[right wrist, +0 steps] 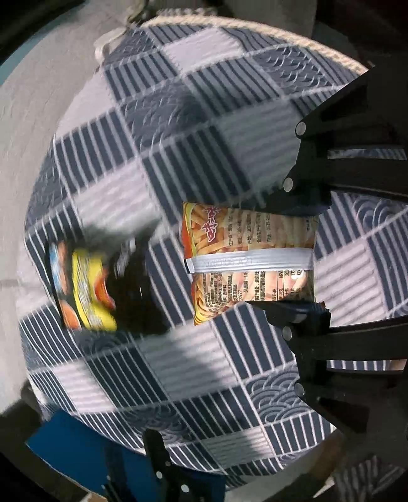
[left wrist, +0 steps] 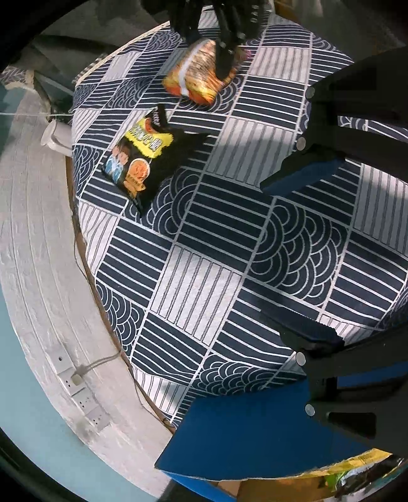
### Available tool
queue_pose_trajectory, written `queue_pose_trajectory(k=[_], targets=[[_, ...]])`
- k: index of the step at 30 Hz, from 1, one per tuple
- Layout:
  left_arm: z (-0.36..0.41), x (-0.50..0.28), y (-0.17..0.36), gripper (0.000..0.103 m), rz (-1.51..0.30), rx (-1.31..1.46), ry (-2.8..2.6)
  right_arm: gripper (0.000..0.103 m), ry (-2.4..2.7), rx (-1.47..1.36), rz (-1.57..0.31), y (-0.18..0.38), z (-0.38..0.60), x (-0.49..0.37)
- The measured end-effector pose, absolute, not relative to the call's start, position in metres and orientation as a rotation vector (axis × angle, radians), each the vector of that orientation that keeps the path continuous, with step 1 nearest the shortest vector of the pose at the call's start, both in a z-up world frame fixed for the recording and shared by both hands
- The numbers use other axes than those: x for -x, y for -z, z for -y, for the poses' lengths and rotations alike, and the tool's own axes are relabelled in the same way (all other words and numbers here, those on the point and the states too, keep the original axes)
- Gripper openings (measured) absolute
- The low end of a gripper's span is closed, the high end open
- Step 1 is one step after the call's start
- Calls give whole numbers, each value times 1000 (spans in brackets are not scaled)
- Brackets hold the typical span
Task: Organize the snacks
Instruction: 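Grasp the orange striped snack bag with the right tool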
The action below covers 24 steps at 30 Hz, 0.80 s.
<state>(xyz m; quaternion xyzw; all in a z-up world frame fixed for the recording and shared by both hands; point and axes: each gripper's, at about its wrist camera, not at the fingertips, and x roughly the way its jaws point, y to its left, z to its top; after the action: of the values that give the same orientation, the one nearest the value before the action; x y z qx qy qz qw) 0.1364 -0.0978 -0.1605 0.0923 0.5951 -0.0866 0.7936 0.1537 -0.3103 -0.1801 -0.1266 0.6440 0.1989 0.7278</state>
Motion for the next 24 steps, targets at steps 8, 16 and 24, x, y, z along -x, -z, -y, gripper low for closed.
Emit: queue_pose_trajectory(k=[8,16,24], targets=[[100,-150,160,75,-1268,-188,173,41,-271,192,-1329,170,351,-193],[91,-162,163,75,-1295,-125,174,41,-361,254,-1310,174,318,-194],[90,-171,164,75,-1320,-53,188,40,-429,278,-1319,174,299,-183]])
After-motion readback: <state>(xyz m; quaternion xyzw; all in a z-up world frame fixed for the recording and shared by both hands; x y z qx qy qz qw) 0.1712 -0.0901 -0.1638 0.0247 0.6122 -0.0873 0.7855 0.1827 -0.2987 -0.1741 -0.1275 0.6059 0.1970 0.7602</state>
